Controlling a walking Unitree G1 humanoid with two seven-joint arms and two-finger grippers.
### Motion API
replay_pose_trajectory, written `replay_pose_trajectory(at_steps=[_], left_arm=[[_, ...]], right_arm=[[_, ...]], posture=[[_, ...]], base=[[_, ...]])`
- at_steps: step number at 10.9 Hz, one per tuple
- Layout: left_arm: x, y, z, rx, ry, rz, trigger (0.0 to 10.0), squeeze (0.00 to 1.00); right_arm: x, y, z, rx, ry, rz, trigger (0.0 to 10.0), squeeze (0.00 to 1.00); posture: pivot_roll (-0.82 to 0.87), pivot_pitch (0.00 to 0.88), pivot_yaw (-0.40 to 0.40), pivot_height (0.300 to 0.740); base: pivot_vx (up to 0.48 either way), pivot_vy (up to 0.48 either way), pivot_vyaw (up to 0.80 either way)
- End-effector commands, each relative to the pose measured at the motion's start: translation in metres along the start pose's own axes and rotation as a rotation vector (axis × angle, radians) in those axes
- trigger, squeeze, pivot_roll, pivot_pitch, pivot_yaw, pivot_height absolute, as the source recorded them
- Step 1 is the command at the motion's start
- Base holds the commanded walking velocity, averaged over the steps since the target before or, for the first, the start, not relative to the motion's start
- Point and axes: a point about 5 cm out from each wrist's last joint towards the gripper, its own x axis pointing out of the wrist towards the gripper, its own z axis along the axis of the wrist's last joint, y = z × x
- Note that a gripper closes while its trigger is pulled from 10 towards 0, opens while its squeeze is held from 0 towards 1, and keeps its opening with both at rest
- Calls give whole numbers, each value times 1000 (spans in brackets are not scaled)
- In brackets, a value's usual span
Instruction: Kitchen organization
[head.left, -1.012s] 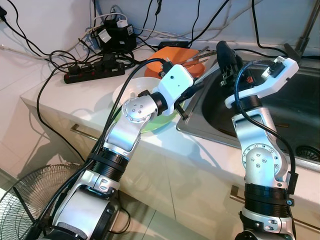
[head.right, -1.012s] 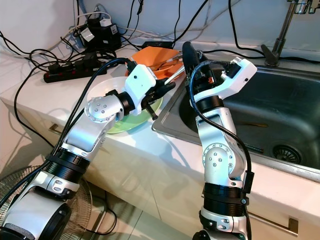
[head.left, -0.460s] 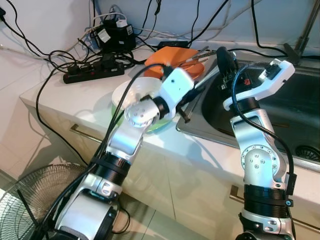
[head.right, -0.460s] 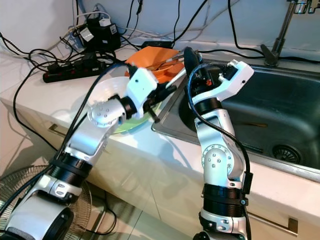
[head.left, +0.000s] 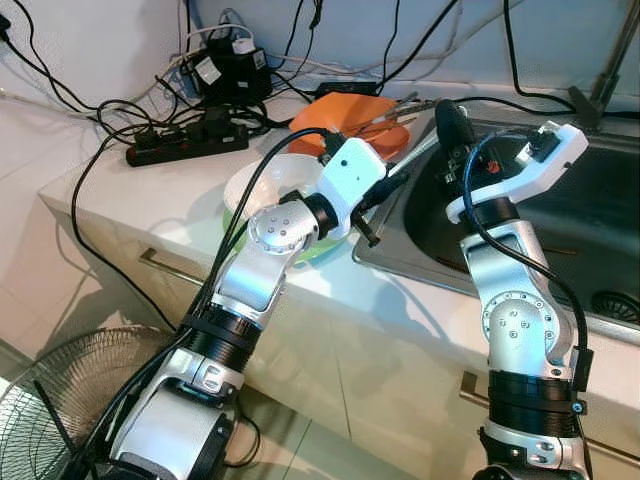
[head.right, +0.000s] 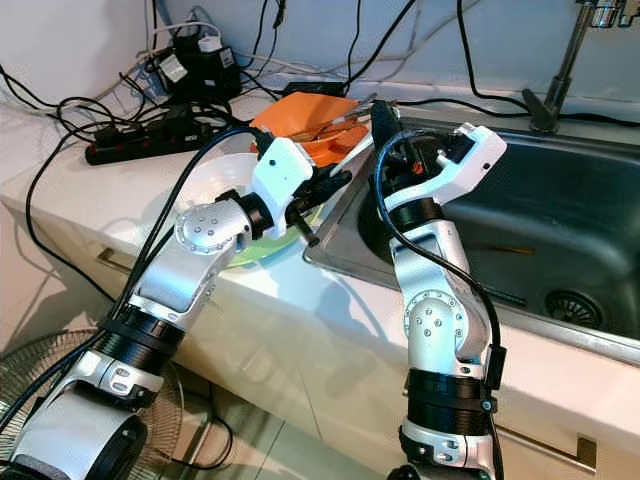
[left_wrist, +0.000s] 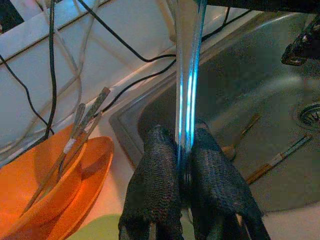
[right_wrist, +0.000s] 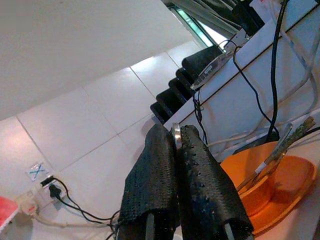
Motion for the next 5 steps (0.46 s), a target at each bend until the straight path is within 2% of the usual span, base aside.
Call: replay_pose_trajectory(at_steps=[1,2,3,5], left_arm=[[-4,5,-4,-9,17,23,10000,0],[-4,5,-4,-8,18,24,10000,0],[-3,5,-4,-11,16,32,10000,1000],[-3,5,-5,-15,16,37,10000,1000]], right_arm=[[1,4,-7,12,27,19,0,0],[1,4,-7,14,25,19,0,0],[1,4,-6,20,20,19,0,0],[0,3,-5,26,15,15,0,0]], posture=[[39,42,132,740],[38,42,133,740],[38,40,134,740],[39,42,134,740]], base=[[0,0,0],[0,0,0],[0,0,0],[0,0,0]])
